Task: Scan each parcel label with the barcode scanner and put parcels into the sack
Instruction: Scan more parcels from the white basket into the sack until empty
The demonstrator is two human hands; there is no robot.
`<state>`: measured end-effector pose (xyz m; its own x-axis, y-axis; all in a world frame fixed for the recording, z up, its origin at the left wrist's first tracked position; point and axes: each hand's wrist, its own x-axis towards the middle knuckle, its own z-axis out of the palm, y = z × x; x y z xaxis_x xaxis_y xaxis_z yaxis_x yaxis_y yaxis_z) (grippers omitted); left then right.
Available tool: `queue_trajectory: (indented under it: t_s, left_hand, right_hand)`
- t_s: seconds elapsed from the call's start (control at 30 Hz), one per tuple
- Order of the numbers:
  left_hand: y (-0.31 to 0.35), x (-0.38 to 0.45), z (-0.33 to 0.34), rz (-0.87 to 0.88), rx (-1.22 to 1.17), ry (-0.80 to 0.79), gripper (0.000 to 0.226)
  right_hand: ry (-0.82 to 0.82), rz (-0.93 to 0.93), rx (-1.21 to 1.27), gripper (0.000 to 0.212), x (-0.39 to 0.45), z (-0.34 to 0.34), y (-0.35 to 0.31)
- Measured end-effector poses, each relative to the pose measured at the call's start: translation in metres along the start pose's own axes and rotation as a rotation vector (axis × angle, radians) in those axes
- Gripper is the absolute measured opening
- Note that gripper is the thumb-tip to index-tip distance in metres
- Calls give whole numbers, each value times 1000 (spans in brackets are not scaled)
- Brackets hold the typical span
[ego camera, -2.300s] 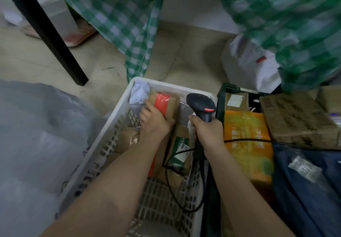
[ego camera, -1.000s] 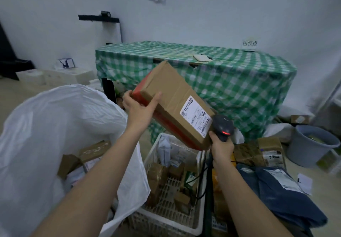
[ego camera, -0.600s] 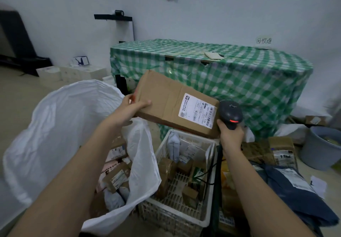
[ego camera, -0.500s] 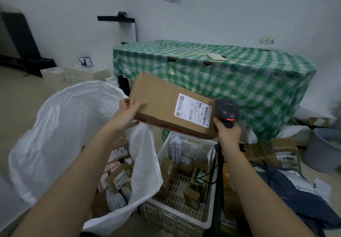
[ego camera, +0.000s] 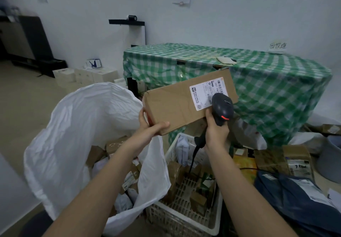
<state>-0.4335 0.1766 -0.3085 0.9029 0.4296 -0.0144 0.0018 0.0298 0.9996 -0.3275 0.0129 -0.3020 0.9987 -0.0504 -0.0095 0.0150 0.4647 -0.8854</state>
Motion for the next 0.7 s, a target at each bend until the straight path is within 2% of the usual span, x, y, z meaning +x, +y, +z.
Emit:
queue_trajectory:
  t_s: [0.2, 0.37, 0.43, 0.53, 0.6, 0.7]
  left_hand:
    - [3, 4, 1, 126, 31, 105, 111]
    - [11, 4, -8, 211, 140, 60, 138]
    - [12, 5, -11, 255, 144, 43, 122]
    - [14, 5, -13, 273, 76, 55, 78]
    - [14, 4, -14, 205, 111, 53, 70]
    - [12, 2, -15, 77, 186, -2, 74]
  right_hand:
    - [-12, 26, 50, 30, 3, 6, -6]
    - [-27, -26, 29, 19, 7, 8, -14]
    - [-29, -32, 27, 22, 8, 8, -15]
    - [-50, -28, 61, 24, 9, 5, -14]
    - [-76, -26, 49, 26, 9, 3, -13]
    - [-122, -26, 24, 34, 9, 1, -13]
